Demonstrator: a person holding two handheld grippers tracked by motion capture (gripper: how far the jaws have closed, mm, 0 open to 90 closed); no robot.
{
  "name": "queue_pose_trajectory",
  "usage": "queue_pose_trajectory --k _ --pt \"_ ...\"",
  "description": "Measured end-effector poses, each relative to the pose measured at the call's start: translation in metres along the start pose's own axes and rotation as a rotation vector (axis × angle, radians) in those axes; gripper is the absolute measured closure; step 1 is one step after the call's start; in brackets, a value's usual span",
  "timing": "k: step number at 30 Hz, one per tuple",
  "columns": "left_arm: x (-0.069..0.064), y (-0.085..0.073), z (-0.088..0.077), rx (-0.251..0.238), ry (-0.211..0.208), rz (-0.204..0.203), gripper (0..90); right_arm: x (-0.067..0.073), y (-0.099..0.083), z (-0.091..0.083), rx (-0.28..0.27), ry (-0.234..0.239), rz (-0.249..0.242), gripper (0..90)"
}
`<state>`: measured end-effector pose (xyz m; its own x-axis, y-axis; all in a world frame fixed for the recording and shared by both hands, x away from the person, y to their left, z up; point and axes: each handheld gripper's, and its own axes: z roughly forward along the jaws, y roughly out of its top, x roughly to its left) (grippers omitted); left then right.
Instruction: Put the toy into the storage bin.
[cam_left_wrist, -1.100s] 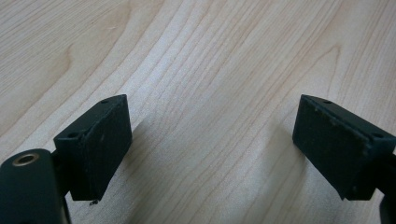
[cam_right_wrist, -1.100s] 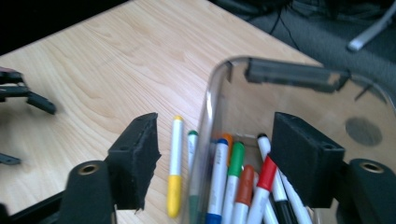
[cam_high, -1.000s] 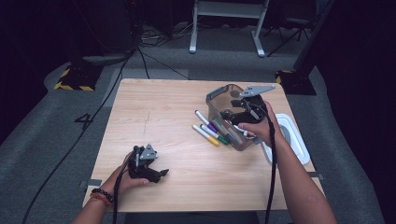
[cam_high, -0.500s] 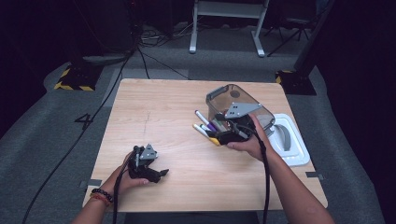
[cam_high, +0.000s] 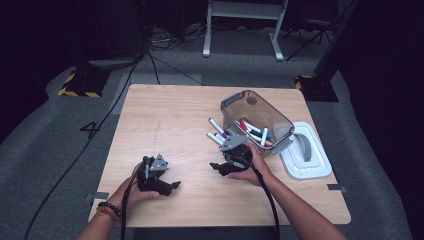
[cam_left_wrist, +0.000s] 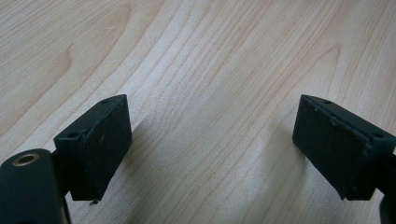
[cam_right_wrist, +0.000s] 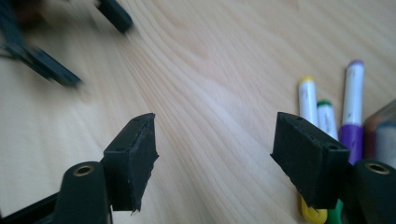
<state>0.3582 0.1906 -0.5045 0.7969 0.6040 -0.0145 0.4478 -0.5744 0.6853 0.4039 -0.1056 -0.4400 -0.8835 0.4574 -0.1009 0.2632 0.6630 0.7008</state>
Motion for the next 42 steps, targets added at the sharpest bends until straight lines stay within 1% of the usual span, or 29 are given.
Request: queue_pose_trajectory --k 1,3,4,6,8,9,11,12,14,17,18,19,23,26,27,28,29,31,32,34,35,38,42 --pt "0.0 0.0 0.0 0.001 0.001 0.0 12.3 -0.001 -0.004 0.006 0.012 -0.009 0.006 30.3" --pt "0.0 0.0 0.0 0.001 0.0 0.0 12.3 -0.007 -0.011 0.014 0.011 -0.024 0.038 30.1" --pt "0.0 0.0 0.0 0.001 0.001 0.0 12.3 -0.01 -0.013 0.016 0.012 -0.042 0.046 29.8" --pt "0.0 0.0 0.0 0.001 0.0 0.0 12.3 -0.016 -0.016 0.019 0.006 -0.047 0.072 29.3" --pt "0.0 0.0 0.0 0.0 0.001 0.0 12.3 -0.02 -0.019 0.023 0.017 -0.096 0.068 29.2" --pt "0.0 0.0 0.0 -0.001 0.0 0.0 12.3 -0.021 -0.02 0.024 0.023 -0.11 0.071 28.5" --pt "0.0 0.0 0.0 0.0 0.001 0.0 12.3 -0.022 -0.022 0.028 0.028 -0.111 0.094 27.0" --pt "0.0 0.0 0.0 -0.001 0.0 0.0 12.2 -0.022 -0.023 0.03 0.032 -0.115 0.095 25.9" --pt "0.0 0.0 0.0 0.0 0.001 0.0 12.2 -0.023 -0.025 0.034 0.045 -0.136 0.094 25.8" --pt "0.0 0.0 0.0 0.0 0.0 0.0 12.2 -0.027 -0.028 0.036 0.042 -0.16 0.116 26.3" --pt "0.0 0.0 0.0 0.0 0.0 -0.001 12.3 -0.029 -0.028 0.035 0.031 -0.164 0.113 28.1" --pt "0.0 0.0 0.0 0.0 0.0 0.0 12.3 -0.029 -0.028 0.036 0.032 -0.168 0.114 27.4" --pt "0.0 0.0 0.0 0.001 0.001 0.0 12.3 -0.029 -0.03 0.042 0.047 -0.182 0.109 27.1" --pt "0.0 0.0 0.0 0.0 0.0 -0.001 12.3 -0.03 -0.031 0.048 0.056 -0.176 0.114 27.5" --pt "0.0 0.0 0.0 0.0 0.0 0.0 12.3 -0.031 -0.031 0.048 0.051 -0.167 0.126 27.6" --pt "0.0 0.0 0.0 0.0 0.0 -0.001 12.3 -0.031 -0.031 0.049 0.049 -0.162 0.128 29.4" --pt "0.0 0.0 0.0 0.0 0.0 -0.001 12.3 -0.031 -0.031 0.049 0.045 -0.138 0.14 33.6" --pt "0.0 0.0 0.0 0.0 0.0 0.0 12.2 -0.031 -0.031 0.049 0.04 -0.112 0.155 35.0" --pt "0.0 0.0 0.0 0.0 0.001 0.0 12.3 -0.03 -0.031 0.049 0.039 -0.091 0.16 36.1" --pt "0.0 0.0 0.0 0.0 0.0 0.0 12.2 -0.028 -0.031 0.05 0.034 -0.047 0.163 42.8" --pt "0.0 0.0 0.0 0.001 0.0 0.0 12.2 -0.027 -0.03 0.051 0.03 -0.027 0.162 43.2" --pt "0.0 0.0 0.0 0.001 0.001 0.001 12.3 -0.023 -0.027 0.052 0.03 -0.006 0.136 50.2" --pt "0.0 0.0 0.0 0.001 0.0 0.0 12.3 -0.021 -0.023 0.055 0.03 -0.001 0.136 54.9"
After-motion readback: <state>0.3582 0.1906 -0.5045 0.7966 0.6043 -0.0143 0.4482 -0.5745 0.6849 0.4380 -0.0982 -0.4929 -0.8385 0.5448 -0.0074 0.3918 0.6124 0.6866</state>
